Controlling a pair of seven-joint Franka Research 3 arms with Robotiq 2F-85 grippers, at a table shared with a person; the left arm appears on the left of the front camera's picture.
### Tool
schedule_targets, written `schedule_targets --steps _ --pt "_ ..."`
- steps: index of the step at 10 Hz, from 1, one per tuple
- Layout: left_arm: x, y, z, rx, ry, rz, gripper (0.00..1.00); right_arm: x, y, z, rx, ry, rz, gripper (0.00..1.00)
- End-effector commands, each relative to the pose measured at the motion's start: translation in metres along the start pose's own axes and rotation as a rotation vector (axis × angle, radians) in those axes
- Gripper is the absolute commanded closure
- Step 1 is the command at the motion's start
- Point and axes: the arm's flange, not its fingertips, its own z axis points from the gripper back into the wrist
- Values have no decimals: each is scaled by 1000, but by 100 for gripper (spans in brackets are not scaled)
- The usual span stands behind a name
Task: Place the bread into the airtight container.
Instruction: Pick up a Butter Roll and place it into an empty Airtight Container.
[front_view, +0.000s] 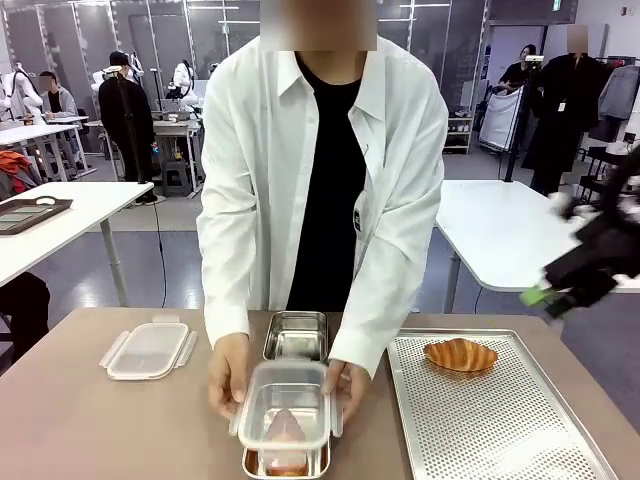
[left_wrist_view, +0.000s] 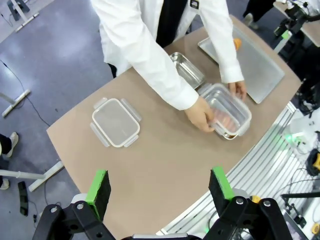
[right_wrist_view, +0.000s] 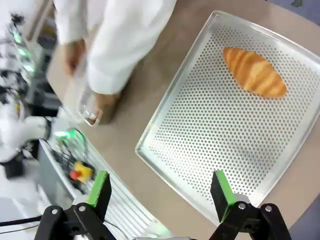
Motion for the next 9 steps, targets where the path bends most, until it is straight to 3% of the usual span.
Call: schedule_targets --steps 1,3,5,6,7,9 --pt "0 0 0 1 5 -19 0 -48 -49 55 163 -246 -112 0" --pt "0 0 0 1 5 -19 0 -104 -89 80 183 -423 -211 0" --pt "0 0 0 1 5 -19 0 -143 -108 71 195 -512 -295 0" --pt "0 0 0 1 5 -19 0 -147 -111 62 196 -536 -317 0" --pt "0 0 0 1 5 -19 0 -147 -107 92 190 -479 -303 0" --pt "0 0 0 1 5 -19 0 -147 -107 92 190 -479 -303 0"
